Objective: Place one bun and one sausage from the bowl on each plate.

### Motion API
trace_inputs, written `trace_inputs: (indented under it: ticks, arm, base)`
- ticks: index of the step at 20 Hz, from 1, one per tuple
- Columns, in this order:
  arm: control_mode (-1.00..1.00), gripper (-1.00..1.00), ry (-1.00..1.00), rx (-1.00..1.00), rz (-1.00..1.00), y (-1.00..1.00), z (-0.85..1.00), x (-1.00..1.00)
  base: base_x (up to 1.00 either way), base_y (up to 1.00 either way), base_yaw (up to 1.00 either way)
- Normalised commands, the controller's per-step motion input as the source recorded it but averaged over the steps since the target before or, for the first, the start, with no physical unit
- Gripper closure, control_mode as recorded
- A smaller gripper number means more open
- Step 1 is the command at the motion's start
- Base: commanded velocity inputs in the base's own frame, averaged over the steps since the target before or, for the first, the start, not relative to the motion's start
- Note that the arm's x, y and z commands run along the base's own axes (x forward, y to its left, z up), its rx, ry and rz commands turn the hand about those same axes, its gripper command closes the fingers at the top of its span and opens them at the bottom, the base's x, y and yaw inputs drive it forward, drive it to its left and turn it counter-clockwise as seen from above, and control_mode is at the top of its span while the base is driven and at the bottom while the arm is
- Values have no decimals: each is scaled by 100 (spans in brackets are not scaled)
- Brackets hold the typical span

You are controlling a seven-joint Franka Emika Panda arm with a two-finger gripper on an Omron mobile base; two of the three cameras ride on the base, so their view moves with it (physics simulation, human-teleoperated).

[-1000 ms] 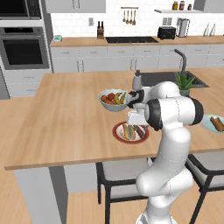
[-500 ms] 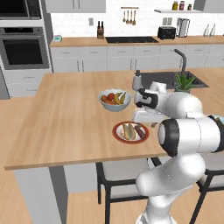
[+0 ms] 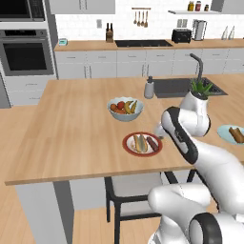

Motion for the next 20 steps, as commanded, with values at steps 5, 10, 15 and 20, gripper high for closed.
trace_inputs:
  ticks: [5, 10, 15, 20]
  arm:
    - [-100, -100, -3, 0, -1, 1, 52, -37]
    - [100, -100, 0, 0, 0, 2, -2, -8]
    - [100, -100, 0, 0, 0, 0, 0, 0]
    - [100, -100, 0, 0, 0, 0, 0, 0]
  base:
    - [0, 0, 0]
    - [-68, -43, -1]
    - [-32, -100, -1]
    - [0, -100, -4]
